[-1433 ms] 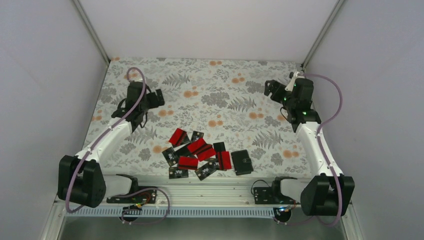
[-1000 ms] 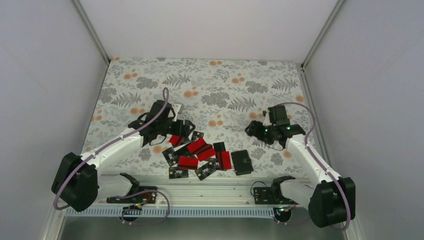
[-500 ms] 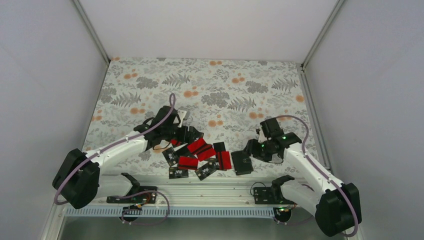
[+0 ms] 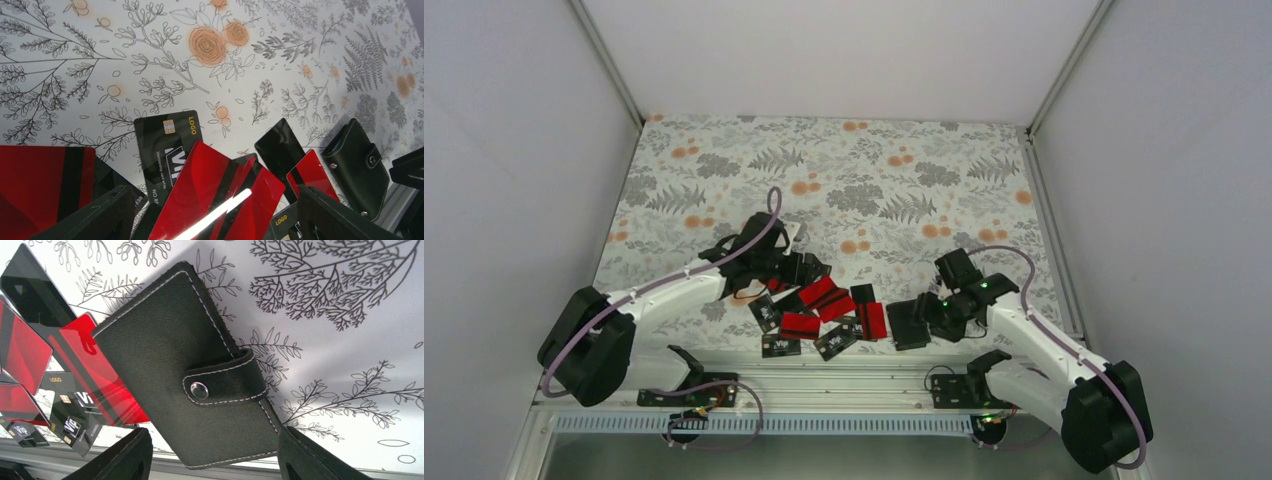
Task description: Put the credit cards into the card holder
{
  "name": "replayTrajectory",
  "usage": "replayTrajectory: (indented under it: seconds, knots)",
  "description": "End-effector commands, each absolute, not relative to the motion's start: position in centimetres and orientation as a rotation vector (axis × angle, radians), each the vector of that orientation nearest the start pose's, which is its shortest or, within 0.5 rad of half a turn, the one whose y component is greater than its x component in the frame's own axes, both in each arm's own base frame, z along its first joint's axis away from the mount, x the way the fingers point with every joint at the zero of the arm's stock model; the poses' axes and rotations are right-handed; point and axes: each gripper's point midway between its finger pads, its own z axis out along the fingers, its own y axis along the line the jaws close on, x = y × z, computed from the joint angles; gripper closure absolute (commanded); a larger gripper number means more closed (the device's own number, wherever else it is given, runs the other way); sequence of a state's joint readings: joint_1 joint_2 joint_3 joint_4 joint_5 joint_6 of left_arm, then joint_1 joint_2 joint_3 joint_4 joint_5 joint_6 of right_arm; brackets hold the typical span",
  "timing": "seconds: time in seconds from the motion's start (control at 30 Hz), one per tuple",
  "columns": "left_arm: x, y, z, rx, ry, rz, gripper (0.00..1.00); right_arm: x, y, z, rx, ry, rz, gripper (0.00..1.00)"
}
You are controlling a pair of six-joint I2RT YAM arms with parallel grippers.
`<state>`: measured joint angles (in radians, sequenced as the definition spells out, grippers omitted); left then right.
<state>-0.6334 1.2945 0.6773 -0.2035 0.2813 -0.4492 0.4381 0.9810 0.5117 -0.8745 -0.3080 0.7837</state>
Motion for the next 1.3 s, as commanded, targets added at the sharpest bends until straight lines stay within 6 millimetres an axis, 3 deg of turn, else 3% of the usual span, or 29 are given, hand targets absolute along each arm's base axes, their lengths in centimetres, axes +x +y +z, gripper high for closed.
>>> replayTrajectory:
  seconds: [0.0,0.17,0.3,0.5,0.67,0.8,1.03,1.27]
  knots:
    - [25.6,-25.1,10.0,0.402,2.475,-0.826,0.20,12.4,11.9,3.2,0.583,3.067,0.564,0.36]
    - [25.5,-25.3,9.4,0.420,2.481,-0.828,0.22,11.3,12.2,1.5,0.610,3.107,0.601,0.40]
    - [25.6,-25.4,9.0,0.426,2.487,-0.829,0.22,11.7,12.3,1.3,0.603,3.101,0.596,0.46]
    - [25.8,-25.7,8.8,0.435,2.493,-0.830,0.23,12.6,12.5,1.3,0.604,3.077,0.595,0.73]
    - [25.9,-25.8,8.5,0.435,2.502,-0.827,0.25,13.4,12.4,1.6,0.611,3.048,0.569,0.83]
    - [25.9,-25.9,8.2,0.435,2.513,-0.830,0.27,14.4,12.2,2.5,0.617,3.005,0.549,0.95]
    - [26.4,-26.1,9.2,0.416,2.497,-0.833,0.28,16.6,12.4,4.8,0.591,2.915,0.564,0.96]
    - [26.9,-25.9,10.0,0.361,2.464,-0.830,0.27,20.0,13.7,8.4,0.471,2.757,0.684,0.96]
